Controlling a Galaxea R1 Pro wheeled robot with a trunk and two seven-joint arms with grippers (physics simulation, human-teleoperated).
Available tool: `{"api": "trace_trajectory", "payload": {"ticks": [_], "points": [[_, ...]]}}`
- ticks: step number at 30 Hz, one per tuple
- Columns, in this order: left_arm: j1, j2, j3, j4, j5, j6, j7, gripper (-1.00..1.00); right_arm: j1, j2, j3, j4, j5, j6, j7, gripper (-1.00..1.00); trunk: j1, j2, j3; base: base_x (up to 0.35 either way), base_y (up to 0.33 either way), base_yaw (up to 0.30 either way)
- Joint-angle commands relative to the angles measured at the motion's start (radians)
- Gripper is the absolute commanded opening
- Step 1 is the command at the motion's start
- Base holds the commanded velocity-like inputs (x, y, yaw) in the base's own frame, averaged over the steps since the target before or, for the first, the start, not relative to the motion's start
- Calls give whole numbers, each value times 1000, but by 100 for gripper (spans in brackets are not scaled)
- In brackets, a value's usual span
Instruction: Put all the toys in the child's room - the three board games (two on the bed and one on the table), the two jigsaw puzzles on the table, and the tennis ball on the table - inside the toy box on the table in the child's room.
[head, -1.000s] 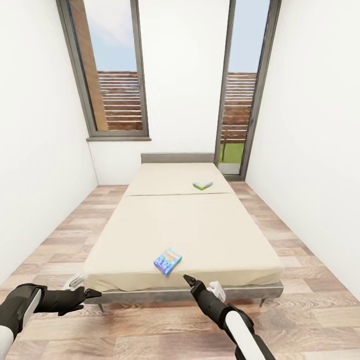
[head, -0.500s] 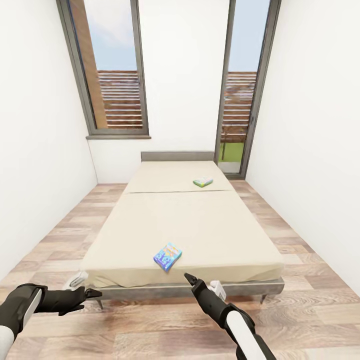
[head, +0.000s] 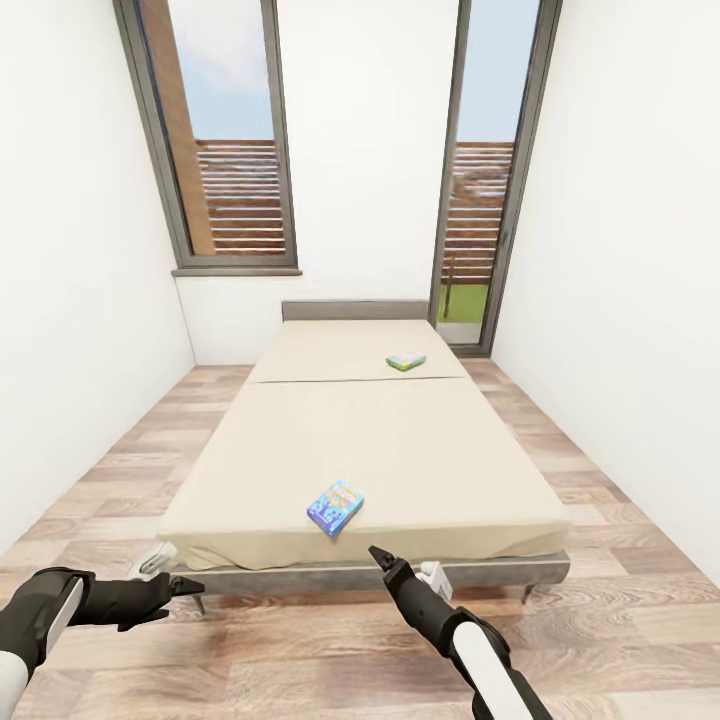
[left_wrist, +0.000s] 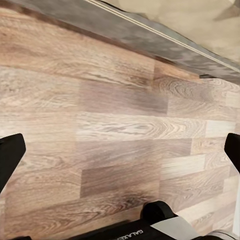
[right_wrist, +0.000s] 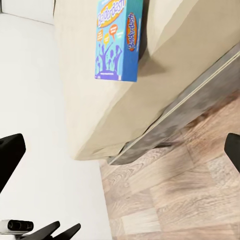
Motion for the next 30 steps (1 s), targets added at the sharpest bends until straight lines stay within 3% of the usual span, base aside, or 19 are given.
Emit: {"api": "trace_trajectory", "payload": {"ticks": [1, 9, 30], "points": [[-1, -1, 5, 0, -8, 6, -7, 100, 0, 0, 0, -1, -6, 3, -2, 100, 0, 0, -1, 0, 0, 0], [3, -1, 6, 0, -6, 4, -8, 100, 0, 0, -1, -1, -8, 3, -2, 100, 0, 0, -1, 3, 19, 0], [4, -1, 8, 0, -4, 5, -8, 100, 0, 2, -19, -1, -9, 6, -5, 100, 0, 0, -1, 21, 139, 0]]}}
